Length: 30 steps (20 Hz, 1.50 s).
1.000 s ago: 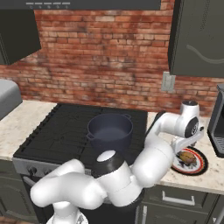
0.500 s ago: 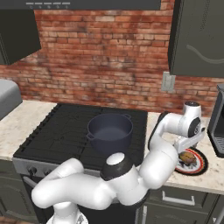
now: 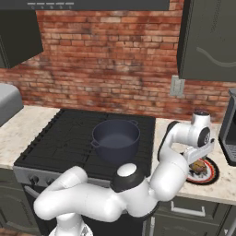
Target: Retrieve the frozen meat and place it in the pot on a burner. Then turn the burner on.
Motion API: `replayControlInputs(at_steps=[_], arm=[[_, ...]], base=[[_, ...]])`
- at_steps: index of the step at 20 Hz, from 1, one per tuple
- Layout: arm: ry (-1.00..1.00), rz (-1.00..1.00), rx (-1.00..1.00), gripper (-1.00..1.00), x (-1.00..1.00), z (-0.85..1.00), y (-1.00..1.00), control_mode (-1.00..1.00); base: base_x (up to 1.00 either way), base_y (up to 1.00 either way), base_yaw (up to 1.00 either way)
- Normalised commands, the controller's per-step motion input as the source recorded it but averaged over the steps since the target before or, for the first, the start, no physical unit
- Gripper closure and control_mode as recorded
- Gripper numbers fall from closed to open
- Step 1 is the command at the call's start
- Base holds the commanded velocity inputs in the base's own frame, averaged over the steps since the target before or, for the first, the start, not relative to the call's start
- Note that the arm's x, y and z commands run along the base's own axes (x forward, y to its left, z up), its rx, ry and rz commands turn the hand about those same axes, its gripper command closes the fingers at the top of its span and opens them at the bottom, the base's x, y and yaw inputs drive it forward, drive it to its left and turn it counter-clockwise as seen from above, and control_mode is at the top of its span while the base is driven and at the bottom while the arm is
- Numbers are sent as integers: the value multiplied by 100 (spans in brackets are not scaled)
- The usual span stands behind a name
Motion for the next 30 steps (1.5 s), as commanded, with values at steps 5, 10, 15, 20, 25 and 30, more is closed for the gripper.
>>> replayControlInputs(at_steps=[5,10,15,20,25,30], arm=[[0,2,1,-100,0,-6,-10,-100],[0,0,4,-100,0,-19,-2,-100],[0,0,3,-100,0,-17,0,-100],[0,0,3,100,0,-16,0,-100],[0,0,0,100,0,0,0,-100],[-2,0,0,100,0,2,0,-100]], base=[[0,0,0],[0,0,0],[0,0,0],[0,0,0],[0,0,0],[0,0,0]])
